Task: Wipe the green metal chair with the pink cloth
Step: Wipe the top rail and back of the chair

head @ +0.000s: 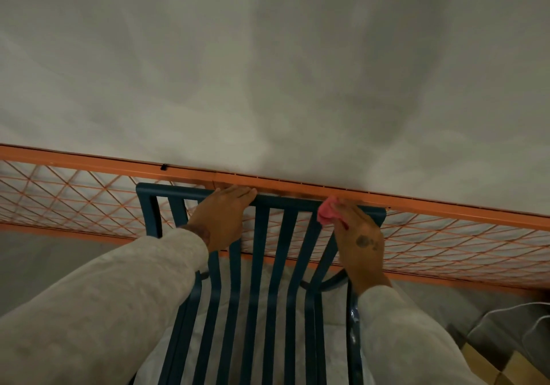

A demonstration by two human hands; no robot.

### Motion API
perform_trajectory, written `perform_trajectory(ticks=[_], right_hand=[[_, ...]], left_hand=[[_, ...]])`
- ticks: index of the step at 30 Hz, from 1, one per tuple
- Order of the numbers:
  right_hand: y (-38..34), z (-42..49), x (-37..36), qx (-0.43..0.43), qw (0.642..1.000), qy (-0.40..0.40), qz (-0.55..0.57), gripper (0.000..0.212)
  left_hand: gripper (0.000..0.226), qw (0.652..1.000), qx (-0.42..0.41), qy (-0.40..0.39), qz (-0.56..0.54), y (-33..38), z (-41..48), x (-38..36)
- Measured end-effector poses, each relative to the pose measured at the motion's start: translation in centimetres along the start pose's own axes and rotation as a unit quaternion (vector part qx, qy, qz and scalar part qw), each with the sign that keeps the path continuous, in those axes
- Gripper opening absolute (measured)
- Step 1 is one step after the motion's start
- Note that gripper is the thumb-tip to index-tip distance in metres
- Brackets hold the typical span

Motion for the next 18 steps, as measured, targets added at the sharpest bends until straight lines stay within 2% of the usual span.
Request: perform_trajectory(ticks=[3,7,9,12,18], right_hand=[[-0.7,0.1,-0.9,-0.007,0.999,0.007,0.034,0.019],[-7.4,0.7,-5.9,0.033,0.997,-0.050,0.049,0.021],[-9.1,1.3,-9.3,0.033,0.995,-0.081,0.042,0.028],[-11.3,1.7,-12.7,0.032,0.991,-0.123,0.045,0.026],[-9.7,1.9,-8.7,0.029,0.989,-0.128,0.066,0.027]], left_hand=[[0.073,1.000,0.007,-0.003,-0.014,-0.2,-0.1,0.2],[0.078,0.998,0.018,-0.032,-0.044,-0.4,0.0,0.1],[0.082,0.996,0.033,-0.040,-0.069,-0.9,-0.1,0.0],[0.084,0.994,0.033,-0.030,-0.099,-1.2,-0.4,0.0],[0.084,0.996,0.028,-0.036,-0.074,-1.0,-0.2,-0.8]])
Point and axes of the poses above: each hand's wrist, its own z-axis towards the middle knuckle, its own x-axis out of the back of the hand, y = z × x, the point moved 10 cm from there along z, towards the middle knuckle, and after that the axes turned 13 degrees about z, right-handed, at the moved point
